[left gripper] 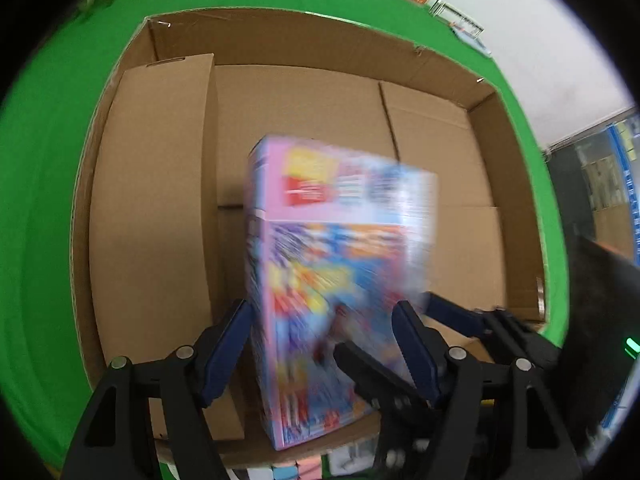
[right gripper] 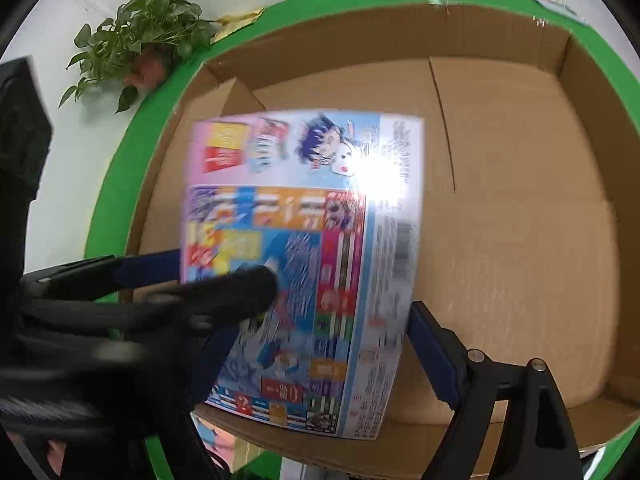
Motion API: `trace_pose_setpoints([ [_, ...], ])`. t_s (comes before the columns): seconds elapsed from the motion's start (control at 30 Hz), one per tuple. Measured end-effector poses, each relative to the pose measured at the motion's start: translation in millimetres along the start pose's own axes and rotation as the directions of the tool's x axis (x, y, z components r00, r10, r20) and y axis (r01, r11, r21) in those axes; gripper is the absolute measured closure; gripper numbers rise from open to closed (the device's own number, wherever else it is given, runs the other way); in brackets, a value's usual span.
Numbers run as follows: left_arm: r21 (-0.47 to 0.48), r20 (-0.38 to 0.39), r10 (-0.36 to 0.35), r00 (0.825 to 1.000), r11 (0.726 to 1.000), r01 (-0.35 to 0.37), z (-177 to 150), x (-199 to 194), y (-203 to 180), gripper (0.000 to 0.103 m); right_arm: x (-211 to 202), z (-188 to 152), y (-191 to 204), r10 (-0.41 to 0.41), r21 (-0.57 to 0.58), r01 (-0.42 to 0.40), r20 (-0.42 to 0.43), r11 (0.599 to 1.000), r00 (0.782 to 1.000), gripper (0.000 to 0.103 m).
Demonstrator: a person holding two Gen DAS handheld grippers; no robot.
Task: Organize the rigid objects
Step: 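Lower the board-game box into the tray and open both grippers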
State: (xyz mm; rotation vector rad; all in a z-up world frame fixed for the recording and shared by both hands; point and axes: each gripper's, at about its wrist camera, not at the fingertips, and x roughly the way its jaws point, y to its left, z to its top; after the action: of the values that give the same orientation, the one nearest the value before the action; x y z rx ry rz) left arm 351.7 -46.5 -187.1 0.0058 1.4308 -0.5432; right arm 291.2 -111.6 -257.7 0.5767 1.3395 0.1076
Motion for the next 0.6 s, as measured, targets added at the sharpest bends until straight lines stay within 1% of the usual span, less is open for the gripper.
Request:
trace_pose_setpoints([
  [0.03, -0.003, 0.005, -0.003, 1.000, 1.000, 0.003, -3.1, -4.8, 1.1, 0.032, 4.4, 0.0, -4.0, 0.028, 0.016, -0.028, -0.010, 0.999, 1.000, 0.022],
  [0.1, -0.008, 0.020, 0.010, 1.000, 1.000, -0.010, -10.8, -18.3, 3.7, 0.031, 12.7, 0.6, -4.5, 0.047, 0.011, -0.047, -0.031, 0.999, 0.998, 0.029],
  [0.2, -0.014, 0.059, 0.013, 0.998, 1.000, -0.012, -23.3, -40.3, 4.5, 0.031, 17.9, 1.7, 13.5, 0.029, -0.066, -0.032, -0.052, 0.997, 0.998, 0.029],
  [0.23, -0.014, 0.078, 0.014, 0.997, 1.000, -0.013, -25.9, -49.8, 6.3, 0.032, 17.2, 2.1, 15.8, 0.033, -0.073, -0.037, -0.056, 0.997, 0.998, 0.029],
  [0.3, -0.022, 0.121, 0.030, 0.992, 0.999, -0.027, -33.7, -68.6, 4.7, 0.031, 8.3, 1.8, 11.5, 0.073, -0.045, -0.075, -0.048, 0.996, 0.996, 0.030],
  [0.33, -0.038, 0.155, 0.056, 0.986, 0.998, -0.051, -40.7, -79.9, 3.2, 0.031, -0.4, 0.0, 7.3, 0.084, -0.030, -0.085, -0.028, 0.996, 0.996, 0.030],
  [0.37, -0.046, 0.181, 0.067, 0.981, 0.997, -0.060, -42.4, -87.2, 4.2, 0.031, -14.3, -4.5, 2.1, 0.063, -0.032, -0.063, 0.007, 0.997, 0.998, 0.025],
  [0.4, -0.051, 0.215, 0.072, 0.974, 0.997, -0.063, -48.5, -97.6, 2.5, 0.030, -26.3, -7.6, -0.8, 0.036, -0.044, -0.035, 0.039, 0.998, 0.999, 0.017],
  [0.43, -0.057, 0.253, 0.081, 0.964, 0.996, -0.069, -54.7, -108.6, -0.3, 0.029, -40.5, -12.3, -3.8, 0.014, -0.057, -0.010, 0.077, 0.998, 0.997, 0.013],
  [0.47, -0.065, 0.298, 0.112, 0.948, 0.993, -0.097, -61.8, -120.2, -5.2, 0.029, -59.5, -19.8, -8.0, -0.005, -0.069, 0.014, 0.124, 0.997, 0.992, 0.009],
  [0.5, -0.070, 0.356, 0.162, 0.921, 0.987, -0.146, -70.2, -132.3, -13.0, 0.029, -75.7, -27.1, -13.4, -0.020, -0.074, 0.032, 0.158, 0.997, 0.987, 0.006],
  [0.53, -0.069, 0.393, 0.195, 0.899, 0.981, -0.183, -74.9, -139.2, -17.2, 0.024, -89.7, -32.8, -18.6, -0.029, -0.074, 0.043, 0.178, 0.996, 0.984, 0.006],
  [0.57, -0.065, 0.437, 0.234, 0.868, 0.971, -0.229, -81.6, -147.6, -25.6, 0.022, -108.3, -42.4, -25.7, -0.036, -0.068, 0.051, 0.205, 0.996, 0.978, 0.006],
  [0.6, -0.064, 0.464, 0.256, 0.848, 0.965, -0.256, -88.1, -154.4, -33.5, 0.022, -122.1, -51.1, -32.1, -0.041, -0.059, 0.055, 0.228, 0.997, 0.973, 0.006],
])
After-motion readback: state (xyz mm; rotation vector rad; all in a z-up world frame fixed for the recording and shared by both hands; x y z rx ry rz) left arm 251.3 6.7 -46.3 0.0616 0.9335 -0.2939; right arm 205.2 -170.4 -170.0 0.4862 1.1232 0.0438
